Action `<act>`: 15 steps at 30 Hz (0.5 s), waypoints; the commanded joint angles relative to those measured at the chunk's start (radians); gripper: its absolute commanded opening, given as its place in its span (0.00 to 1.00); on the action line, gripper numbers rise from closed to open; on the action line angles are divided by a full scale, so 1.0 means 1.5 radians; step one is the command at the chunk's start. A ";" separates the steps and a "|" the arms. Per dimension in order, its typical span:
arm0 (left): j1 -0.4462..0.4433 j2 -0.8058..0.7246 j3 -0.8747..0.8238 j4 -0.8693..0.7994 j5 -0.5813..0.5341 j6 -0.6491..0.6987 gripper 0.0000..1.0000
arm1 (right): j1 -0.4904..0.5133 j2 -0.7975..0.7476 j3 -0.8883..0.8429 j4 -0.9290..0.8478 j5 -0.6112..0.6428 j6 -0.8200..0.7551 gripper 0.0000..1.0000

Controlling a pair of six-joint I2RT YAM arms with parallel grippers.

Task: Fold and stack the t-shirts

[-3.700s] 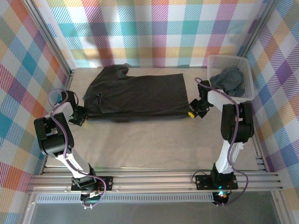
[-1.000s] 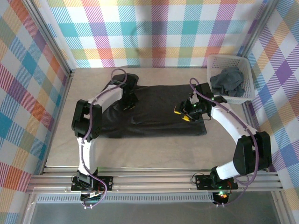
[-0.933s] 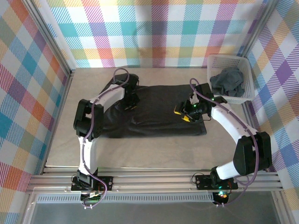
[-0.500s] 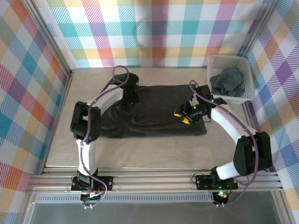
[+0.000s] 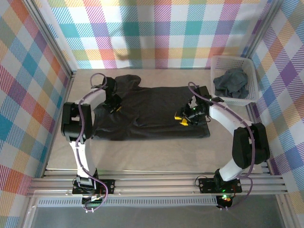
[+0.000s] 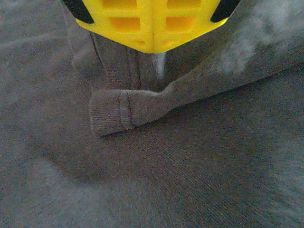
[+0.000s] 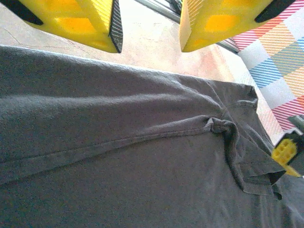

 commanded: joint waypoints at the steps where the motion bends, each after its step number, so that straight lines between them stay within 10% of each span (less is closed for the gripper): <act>1: -0.002 0.021 0.034 -0.014 0.009 0.017 0.00 | 0.007 0.010 0.030 0.011 -0.019 0.009 0.38; 8: 0.039 0.048 0.049 -0.030 -0.074 0.010 0.00 | 0.009 0.015 0.033 0.011 -0.008 0.014 0.38; 15: 0.076 0.014 0.028 0.014 -0.005 -0.029 0.06 | -0.003 0.019 0.008 -0.017 0.036 -0.013 0.38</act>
